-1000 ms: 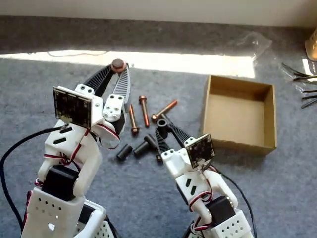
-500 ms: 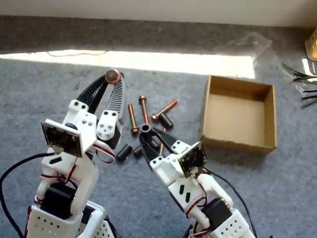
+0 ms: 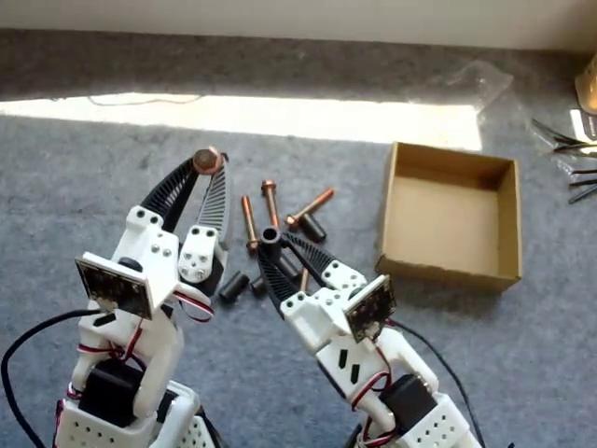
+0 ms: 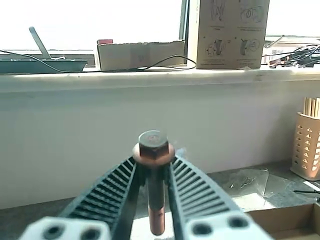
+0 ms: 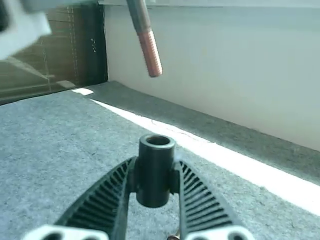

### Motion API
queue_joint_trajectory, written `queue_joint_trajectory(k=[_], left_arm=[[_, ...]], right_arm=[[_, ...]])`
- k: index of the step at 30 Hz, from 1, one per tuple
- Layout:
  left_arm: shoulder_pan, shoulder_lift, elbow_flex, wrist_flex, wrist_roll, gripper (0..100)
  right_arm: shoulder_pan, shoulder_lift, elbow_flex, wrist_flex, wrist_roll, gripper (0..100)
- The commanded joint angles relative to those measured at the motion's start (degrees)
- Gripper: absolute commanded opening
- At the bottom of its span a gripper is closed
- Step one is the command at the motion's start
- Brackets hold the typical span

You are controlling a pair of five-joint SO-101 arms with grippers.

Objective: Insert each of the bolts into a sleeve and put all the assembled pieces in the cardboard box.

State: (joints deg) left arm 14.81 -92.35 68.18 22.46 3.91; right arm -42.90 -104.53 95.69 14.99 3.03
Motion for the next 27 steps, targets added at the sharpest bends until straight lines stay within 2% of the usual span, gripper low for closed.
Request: queue_joint_trajectory(k=[1, 13, 20, 24, 27], left_arm=[[0.8, -3.6, 1.6, -1.7, 0.2, 1], [1.0, -12.3, 6.6, -1.8, 0.2, 1], [1.2, -12.1, 4.4, -10.4, 0.2, 1], [1.6, -12.1, 4.7, -10.9, 0.3, 1], [5.1, -12.1, 5.0, -10.8, 0.2, 1]], right_arm=[[-0.7, -0.6, 8.4, -2.2, -0.2, 0.5], [-0.7, -0.6, 8.4, 1.7, -0.2, 0.5], [-0.7, -0.7, 8.4, 4.5, -0.2, 0.5], [-0.7, -0.7, 8.4, 4.9, -0.2, 0.5], [-0.6, -0.6, 8.4, 4.9, -0.2, 0.5]])
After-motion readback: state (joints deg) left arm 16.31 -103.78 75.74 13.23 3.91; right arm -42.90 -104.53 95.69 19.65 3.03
